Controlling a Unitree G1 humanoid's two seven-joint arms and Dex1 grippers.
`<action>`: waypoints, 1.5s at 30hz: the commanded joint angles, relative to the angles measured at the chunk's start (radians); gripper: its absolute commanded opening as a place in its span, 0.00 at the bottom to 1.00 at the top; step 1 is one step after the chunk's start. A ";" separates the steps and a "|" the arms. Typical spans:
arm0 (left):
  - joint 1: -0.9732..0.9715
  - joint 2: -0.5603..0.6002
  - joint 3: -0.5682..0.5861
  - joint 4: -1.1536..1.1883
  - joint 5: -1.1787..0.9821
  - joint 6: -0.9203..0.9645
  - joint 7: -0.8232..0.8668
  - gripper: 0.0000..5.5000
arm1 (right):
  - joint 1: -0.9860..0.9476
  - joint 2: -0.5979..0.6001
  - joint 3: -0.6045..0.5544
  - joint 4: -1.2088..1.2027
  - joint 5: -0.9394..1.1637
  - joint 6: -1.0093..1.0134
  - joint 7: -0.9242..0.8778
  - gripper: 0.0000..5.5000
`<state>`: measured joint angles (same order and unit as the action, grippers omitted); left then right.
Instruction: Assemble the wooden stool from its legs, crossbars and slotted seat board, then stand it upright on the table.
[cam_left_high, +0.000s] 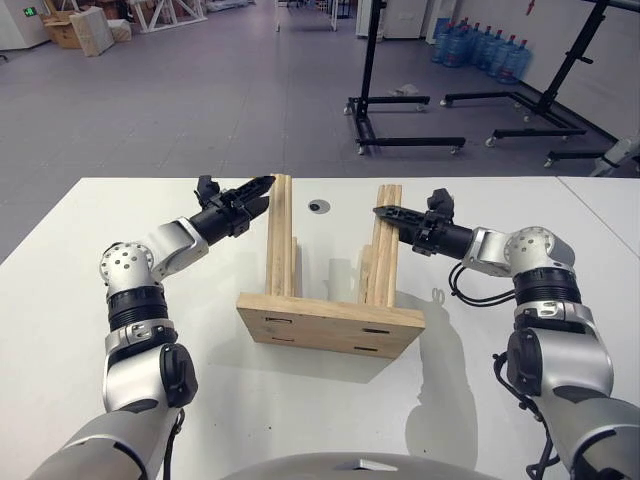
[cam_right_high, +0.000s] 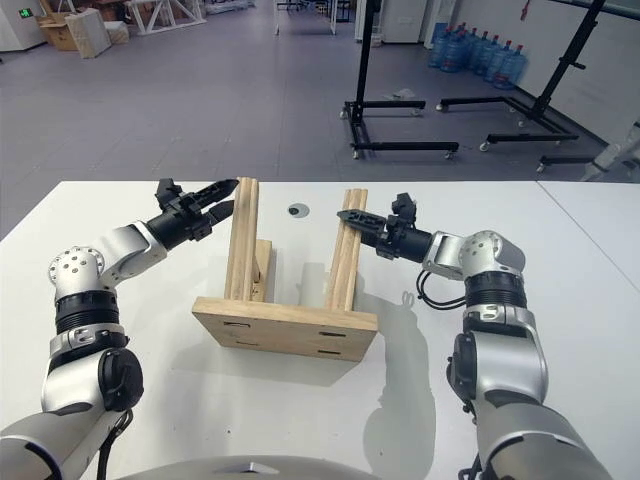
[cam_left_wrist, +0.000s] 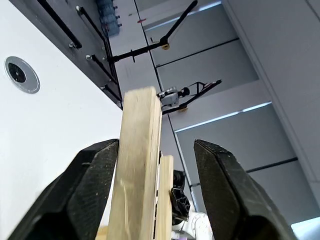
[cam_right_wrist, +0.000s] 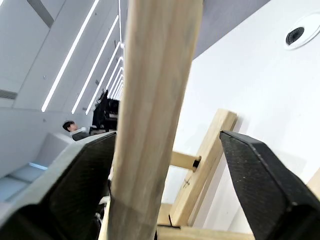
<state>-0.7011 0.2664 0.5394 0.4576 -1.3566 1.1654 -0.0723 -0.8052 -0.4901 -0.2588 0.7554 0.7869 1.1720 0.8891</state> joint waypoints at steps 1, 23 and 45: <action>-0.064 0.001 0.029 0.029 0.029 -0.076 0.020 0.49 | -0.107 -0.015 -0.083 0.104 -0.008 -0.034 -0.052 0.72; 1.062 0.573 -0.255 -0.760 0.851 -0.880 -1.179 0.49 | 1.150 -0.320 0.097 -1.001 -0.345 -0.801 0.450 0.72; 0.707 0.398 -0.580 -0.483 1.102 -1.236 -1.066 0.72 | 0.930 -0.132 0.289 -0.987 -0.338 -0.713 0.157 0.86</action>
<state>0.0119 0.6675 -0.0247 -0.0128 -0.2325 -0.0977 -1.1298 0.1570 -0.6236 0.0260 -0.2404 0.4454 0.4529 1.0587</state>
